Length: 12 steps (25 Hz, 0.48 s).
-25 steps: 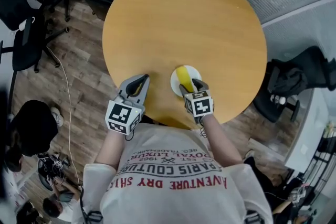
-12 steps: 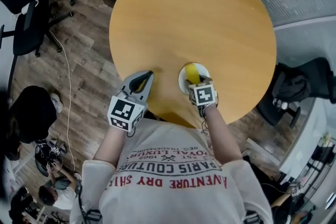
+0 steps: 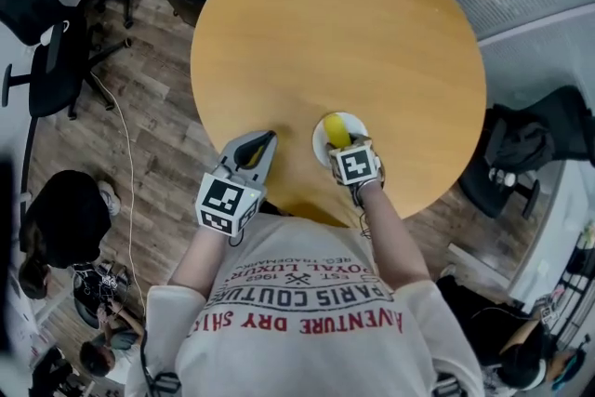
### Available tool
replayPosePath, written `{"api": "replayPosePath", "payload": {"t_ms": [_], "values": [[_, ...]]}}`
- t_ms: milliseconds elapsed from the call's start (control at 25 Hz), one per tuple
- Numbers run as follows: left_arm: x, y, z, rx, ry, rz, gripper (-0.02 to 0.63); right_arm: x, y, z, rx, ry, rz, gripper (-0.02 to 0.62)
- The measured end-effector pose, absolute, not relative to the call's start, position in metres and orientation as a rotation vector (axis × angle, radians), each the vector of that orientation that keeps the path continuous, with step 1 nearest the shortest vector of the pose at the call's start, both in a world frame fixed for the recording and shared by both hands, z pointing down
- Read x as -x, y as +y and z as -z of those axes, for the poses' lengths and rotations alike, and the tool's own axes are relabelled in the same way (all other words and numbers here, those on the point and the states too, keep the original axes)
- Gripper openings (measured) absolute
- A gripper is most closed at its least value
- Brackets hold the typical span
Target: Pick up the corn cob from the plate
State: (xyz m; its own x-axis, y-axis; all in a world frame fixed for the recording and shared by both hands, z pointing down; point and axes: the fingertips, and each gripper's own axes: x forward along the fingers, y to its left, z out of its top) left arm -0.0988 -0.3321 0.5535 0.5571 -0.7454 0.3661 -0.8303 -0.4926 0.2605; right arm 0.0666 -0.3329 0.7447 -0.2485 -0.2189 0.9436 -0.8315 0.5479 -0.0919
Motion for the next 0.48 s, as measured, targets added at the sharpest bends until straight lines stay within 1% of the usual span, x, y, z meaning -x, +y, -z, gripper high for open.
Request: {"api": "replayPosePath", "payload": {"t_ms": [160, 480], "values": [[0.091, -0.332, -0.545, -2.428, -1.264, -0.287, 0.035, -0.069, -0.329, -0.723, -0.925, -1.829, -0.732, 0.265], [0.088, -0.344, -0.522, -2.490, -1.286, -0.286, 0.035, -0.067, -0.327, -0.648, -1.028, -2.025, -0.713, 0.265]]}}
